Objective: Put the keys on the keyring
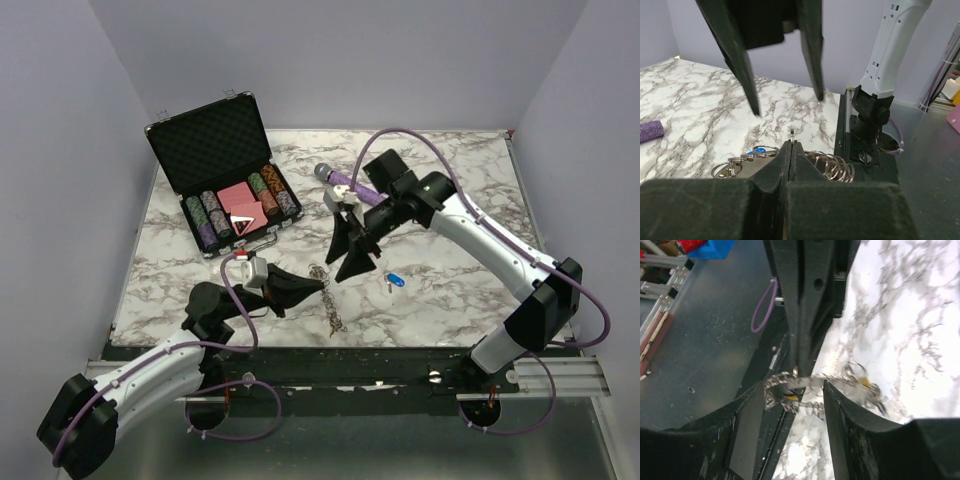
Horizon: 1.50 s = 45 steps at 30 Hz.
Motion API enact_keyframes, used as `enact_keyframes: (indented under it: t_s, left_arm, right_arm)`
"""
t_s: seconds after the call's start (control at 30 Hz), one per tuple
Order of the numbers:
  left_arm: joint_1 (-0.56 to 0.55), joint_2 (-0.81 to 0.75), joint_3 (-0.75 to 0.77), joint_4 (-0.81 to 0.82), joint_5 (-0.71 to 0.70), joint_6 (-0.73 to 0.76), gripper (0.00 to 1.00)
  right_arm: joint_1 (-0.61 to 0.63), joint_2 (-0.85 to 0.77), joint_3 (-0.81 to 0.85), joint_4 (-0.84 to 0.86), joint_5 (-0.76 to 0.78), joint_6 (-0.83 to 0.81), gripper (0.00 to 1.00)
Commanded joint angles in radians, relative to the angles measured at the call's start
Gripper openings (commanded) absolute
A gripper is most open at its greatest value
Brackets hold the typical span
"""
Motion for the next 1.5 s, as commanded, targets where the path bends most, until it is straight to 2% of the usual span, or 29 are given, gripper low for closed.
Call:
enact_keyframes:
  t_s: [0.0,0.1,0.4,0.63,0.93,1.47]
  left_arm:
    - [0.008,-0.084,-0.028,0.133,0.057,0.008,0.00]
    - [0.023,-0.139,-0.018,0.117,0.128,-0.008,0.00]
    - [0.052,-0.211,0.055,0.131,0.275,-0.135,0.00]
    - [0.052,-0.101,0.101,0.408,0.305,-0.409,0.00]
    - [0.054,0.019,0.179,0.625,0.262,-0.690,0.00]
    - [0.055,0.128,0.296,0.685,0.291,-0.851,0.00]
  right_arm:
    - [-0.100,-0.039,0.099,-0.093,-0.104,-0.033,0.60]
    - [-0.174,-0.086,0.094,-0.123,-0.134,-0.073,0.60]
    - [-0.232,-0.225,-0.095,0.001,-0.147,-0.041,0.63]
    - [-0.241,-0.260,-0.196,0.075,-0.200,-0.032,0.63]
    - [-0.249,-0.292,-0.264,0.143,-0.195,-0.015,0.64]
    - [-0.251,-0.327,-0.279,0.152,-0.184,0.001,0.64]
